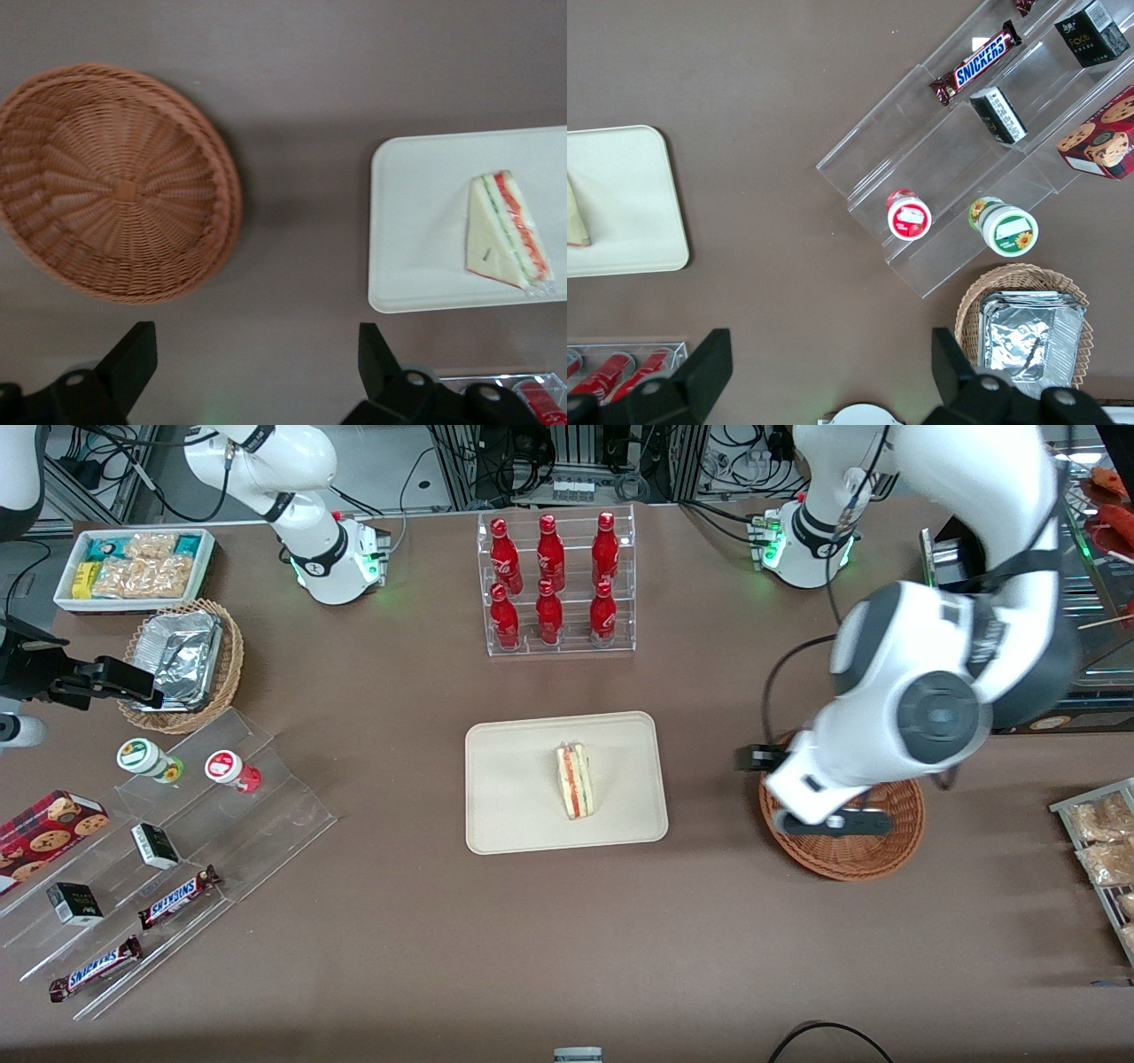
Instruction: Place sandwich from basket to tray
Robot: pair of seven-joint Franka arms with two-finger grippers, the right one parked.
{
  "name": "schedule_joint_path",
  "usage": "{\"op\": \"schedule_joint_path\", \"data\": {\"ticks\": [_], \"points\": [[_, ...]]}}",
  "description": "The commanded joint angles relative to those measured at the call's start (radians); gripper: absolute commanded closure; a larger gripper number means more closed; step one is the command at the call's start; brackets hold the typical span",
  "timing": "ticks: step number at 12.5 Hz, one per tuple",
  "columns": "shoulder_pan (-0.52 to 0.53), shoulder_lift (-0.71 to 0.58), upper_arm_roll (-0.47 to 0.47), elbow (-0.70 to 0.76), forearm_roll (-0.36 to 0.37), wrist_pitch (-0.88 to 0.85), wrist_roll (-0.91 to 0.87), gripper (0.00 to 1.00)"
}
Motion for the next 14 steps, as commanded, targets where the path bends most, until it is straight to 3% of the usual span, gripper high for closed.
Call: {"op": "schedule_joint_path", "data": {"ticks": [1, 4, 10, 14], "points": [[0.107, -0.135, -0.012, -0.143, 0.013, -0.003, 0.12, 0.0], [0.188, -0.212, -0.012, -0.211, 0.015, -0.025, 0.194, 0.0], [0.212, -0.376, -0.02, -0.313, 0.046, -0.083, 0.2, 0.0], [0.248, -0.429, -0.023, -0.303, 0.062, -0.162, 0.2, 0.0]]}}
